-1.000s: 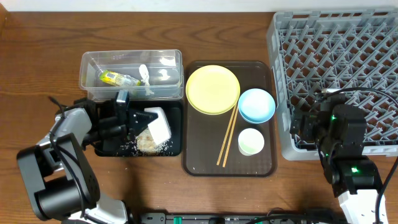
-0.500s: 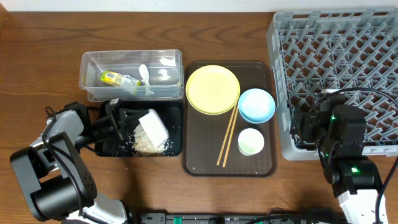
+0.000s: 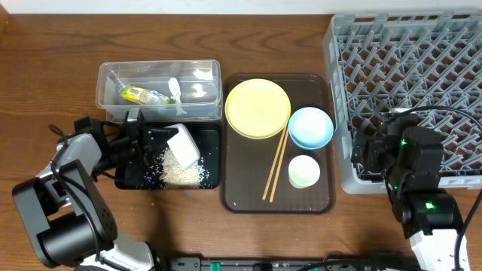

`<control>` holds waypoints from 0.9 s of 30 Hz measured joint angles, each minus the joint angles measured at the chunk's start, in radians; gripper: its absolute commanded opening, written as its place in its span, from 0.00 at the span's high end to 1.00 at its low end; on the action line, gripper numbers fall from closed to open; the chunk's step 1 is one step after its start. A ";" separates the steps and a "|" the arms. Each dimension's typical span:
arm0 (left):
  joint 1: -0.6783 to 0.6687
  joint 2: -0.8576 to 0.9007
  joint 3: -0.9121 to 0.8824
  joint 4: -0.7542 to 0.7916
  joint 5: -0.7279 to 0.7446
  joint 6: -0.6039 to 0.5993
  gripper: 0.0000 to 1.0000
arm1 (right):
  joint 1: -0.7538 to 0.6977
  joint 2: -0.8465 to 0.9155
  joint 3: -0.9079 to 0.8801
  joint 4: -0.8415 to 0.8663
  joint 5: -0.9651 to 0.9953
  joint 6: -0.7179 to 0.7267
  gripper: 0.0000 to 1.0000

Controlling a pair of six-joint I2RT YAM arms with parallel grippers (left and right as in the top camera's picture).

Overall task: Sort waste into correct bins and load items into the dishwasher rack
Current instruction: 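Tip the rice bowl over the black tray to dump the rice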

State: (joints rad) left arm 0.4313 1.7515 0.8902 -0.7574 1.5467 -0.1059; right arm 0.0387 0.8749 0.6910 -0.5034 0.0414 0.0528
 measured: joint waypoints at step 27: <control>-0.002 -0.009 0.000 -0.016 0.000 -0.269 0.94 | 0.000 0.000 0.000 -0.002 0.000 0.000 0.01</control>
State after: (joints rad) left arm 0.4290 1.7424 0.8902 -0.7738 1.5463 -0.3744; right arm 0.0387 0.8749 0.6910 -0.5049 0.0414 0.0528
